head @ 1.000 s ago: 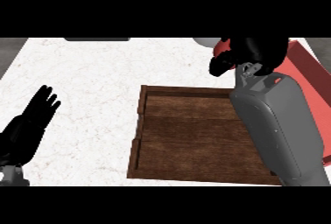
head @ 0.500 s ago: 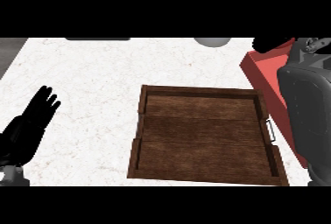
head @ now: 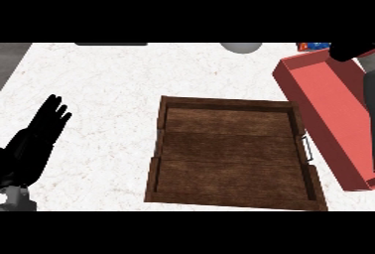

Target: Pick the bell pepper from the tray and place it in the cardboard box

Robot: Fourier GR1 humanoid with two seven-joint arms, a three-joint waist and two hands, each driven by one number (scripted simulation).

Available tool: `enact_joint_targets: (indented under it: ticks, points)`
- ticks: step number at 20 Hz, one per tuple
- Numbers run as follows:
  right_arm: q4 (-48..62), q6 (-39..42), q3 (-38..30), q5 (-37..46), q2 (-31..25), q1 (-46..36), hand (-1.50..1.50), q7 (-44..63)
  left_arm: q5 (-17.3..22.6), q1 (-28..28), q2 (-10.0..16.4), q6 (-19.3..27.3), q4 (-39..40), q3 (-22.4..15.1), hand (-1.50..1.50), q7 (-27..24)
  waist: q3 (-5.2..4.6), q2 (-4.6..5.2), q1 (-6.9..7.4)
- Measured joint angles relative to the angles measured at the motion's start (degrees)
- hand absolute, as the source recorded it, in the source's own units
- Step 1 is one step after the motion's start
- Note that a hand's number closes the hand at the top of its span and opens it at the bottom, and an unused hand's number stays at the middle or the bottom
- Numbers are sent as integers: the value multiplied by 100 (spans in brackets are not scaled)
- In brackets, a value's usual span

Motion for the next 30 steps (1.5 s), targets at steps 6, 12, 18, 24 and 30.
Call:
enact_joint_targets:
  ticks: [6,12,18,24,30]
  points:
    - [601,-790,-205,-70,-77,397,150,-623,-45,-49,-44,-123,178,98,0,-90,-1,9,12]
    - [1353,-1245,-490,-376,48,718,150,-1056,-24,-30,-42,-257,195,189,0,-128,0,13,26]
    - [2023,-1331,-843,-660,164,911,-150,-960,-123,-47,-177,-188,151,121,0,-73,1,13,24]
    - [1956,-1774,-1053,-1142,220,1306,-150,-1723,-148,-77,-153,-291,269,232,0,-134,2,7,-2]
    - [1458,-2893,-1739,-1809,501,1336,-150,-2062,-139,-40,-153,-290,215,266,0,-75,5,-9,-29]
